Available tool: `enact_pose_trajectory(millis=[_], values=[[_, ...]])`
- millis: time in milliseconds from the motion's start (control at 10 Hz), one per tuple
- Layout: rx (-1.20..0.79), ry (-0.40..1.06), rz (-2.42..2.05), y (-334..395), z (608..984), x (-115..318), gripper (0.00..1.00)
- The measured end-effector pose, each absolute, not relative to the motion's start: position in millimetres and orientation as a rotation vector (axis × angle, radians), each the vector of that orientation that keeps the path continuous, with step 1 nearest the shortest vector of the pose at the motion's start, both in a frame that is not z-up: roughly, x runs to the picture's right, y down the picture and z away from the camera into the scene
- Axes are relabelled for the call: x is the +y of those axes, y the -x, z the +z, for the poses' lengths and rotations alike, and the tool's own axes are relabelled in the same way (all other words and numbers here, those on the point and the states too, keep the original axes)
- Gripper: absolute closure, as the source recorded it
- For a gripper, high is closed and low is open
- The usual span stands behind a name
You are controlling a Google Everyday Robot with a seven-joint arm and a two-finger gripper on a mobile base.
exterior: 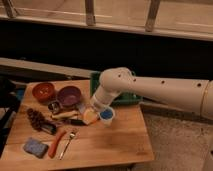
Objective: Place apple in purple bowl
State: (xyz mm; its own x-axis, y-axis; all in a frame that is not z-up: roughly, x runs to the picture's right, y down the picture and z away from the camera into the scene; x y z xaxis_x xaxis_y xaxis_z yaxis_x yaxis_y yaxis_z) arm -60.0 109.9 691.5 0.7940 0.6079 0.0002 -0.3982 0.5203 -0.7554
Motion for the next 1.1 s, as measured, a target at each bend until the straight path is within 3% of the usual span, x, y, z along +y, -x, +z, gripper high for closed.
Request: enact_pose_trajectory(millis=[200,800,1100], values=[[-0.3,0.789,0.642,50,700,79,1.0],[-0.302,0.782,0.646,50,704,77,1.0],[-0.336,0.75,0.634,72,723,56,1.0]])
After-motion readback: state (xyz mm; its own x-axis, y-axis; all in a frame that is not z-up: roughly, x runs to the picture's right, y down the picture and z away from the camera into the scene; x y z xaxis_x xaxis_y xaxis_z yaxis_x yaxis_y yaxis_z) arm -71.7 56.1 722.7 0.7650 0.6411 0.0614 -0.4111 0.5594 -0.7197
